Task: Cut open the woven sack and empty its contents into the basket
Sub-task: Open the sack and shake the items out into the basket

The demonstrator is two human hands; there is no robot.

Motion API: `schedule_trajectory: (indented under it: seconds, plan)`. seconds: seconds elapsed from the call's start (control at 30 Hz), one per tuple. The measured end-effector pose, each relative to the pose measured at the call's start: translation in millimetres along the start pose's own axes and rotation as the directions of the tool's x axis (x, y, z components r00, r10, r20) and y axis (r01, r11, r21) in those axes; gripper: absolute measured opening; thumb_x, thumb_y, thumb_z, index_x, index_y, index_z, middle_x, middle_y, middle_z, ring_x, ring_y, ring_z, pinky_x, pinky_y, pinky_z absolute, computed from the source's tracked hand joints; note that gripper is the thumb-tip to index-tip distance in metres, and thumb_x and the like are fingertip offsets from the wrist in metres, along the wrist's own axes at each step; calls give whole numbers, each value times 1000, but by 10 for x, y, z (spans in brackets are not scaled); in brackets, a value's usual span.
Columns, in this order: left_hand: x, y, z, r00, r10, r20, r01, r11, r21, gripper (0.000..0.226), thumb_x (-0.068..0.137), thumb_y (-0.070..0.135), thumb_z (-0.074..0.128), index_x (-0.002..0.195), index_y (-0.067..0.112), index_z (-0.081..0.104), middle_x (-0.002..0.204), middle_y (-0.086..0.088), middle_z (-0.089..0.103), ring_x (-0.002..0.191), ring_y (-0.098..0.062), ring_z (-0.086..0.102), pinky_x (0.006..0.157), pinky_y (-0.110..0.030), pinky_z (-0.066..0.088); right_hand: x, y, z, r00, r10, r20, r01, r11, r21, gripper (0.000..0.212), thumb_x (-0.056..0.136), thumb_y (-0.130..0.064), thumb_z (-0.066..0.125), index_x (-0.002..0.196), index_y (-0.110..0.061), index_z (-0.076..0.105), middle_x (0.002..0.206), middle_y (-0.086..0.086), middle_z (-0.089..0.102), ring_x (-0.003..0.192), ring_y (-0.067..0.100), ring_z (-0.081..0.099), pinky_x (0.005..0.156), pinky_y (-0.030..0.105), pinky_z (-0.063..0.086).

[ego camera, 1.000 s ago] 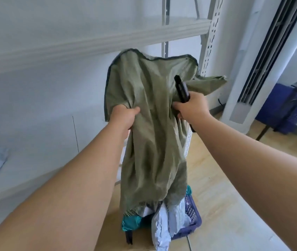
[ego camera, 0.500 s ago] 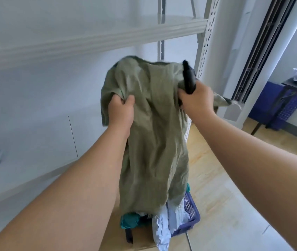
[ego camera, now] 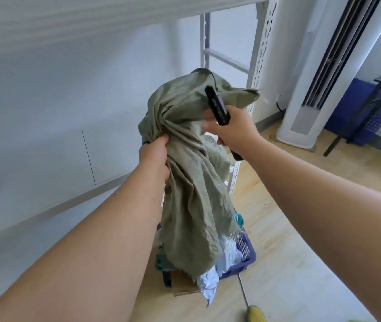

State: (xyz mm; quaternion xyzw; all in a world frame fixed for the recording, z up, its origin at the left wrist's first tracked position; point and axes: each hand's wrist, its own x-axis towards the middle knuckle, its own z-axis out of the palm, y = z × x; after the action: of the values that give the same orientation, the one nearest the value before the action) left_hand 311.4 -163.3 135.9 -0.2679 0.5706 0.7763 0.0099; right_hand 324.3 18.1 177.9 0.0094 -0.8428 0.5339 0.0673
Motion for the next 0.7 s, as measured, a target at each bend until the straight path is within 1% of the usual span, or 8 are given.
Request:
schedule_trajectory:
  seconds: [0.07,0.13,0.23,0.4,0.47,0.53,0.6,0.7]
  plan:
    - [104,-10,-36,994,-101,-36,99,994,-55,47,83,26,68,128,14,58,117,-13,67,97,-32,67,91,-52,53,-47,306,57,996,75,46,-76,997,11,37,78,-33,80,111,-27,64,102,-10,70,55,9,62,62,25,59]
    - [185,5,-37,979,-177,-99,169,982,-87,41,88,24,62,127,13,58,119,-13,67,98,-32,67,92,-52,52,-70,568,143,980,178,87,-179,984,1,51,73,-34,84,117,-25,59,95,-7,66,60,12,64,65,32,60]
    - [201,28,69,957,-255,-140,236,961,-143,36,95,19,54,129,8,56,123,-13,64,100,-31,64,94,-50,50,-81,849,268,947,259,191,-263,965,-2,55,68,-32,88,111,-26,53,83,-9,59,61,9,60,52,19,49]
    - [70,-72,364,982,-187,2,184,961,-207,37,99,23,53,131,5,54,117,-17,66,97,-32,66,77,-47,55,69,1107,437,870,390,302,-456,870,188,30,74,-25,83,91,-14,62,66,1,58,44,9,49,48,22,45]
    - [84,-138,358,989,-40,144,74,970,-232,55,91,42,62,135,9,53,123,-14,66,109,-29,66,88,-48,55,164,1132,409,860,441,258,-504,814,289,23,79,-22,79,84,-12,59,61,4,54,37,9,46,46,23,44]
    - [96,-275,267,973,83,216,-83,997,-7,86,72,59,75,141,17,47,132,-5,63,121,-24,61,99,-46,50,292,1111,309,876,425,228,-479,821,311,23,81,-22,77,82,-12,56,56,4,51,34,10,44,41,20,42]
    - [-4,-519,189,979,51,197,-117,933,340,103,52,62,86,140,26,47,128,6,65,118,-16,62,100,-40,49,427,1034,181,902,362,234,-417,870,263,24,83,-26,76,79,-13,55,54,4,50,37,12,44,39,19,41]
    - [-121,-996,222,991,48,126,-107,845,523,78,64,40,89,130,20,54,111,14,66,103,-2,63,78,-11,52,563,842,108,915,222,337,-302,931,205,26,84,-29,75,81,-15,53,55,4,50,40,13,46,41,20,43]
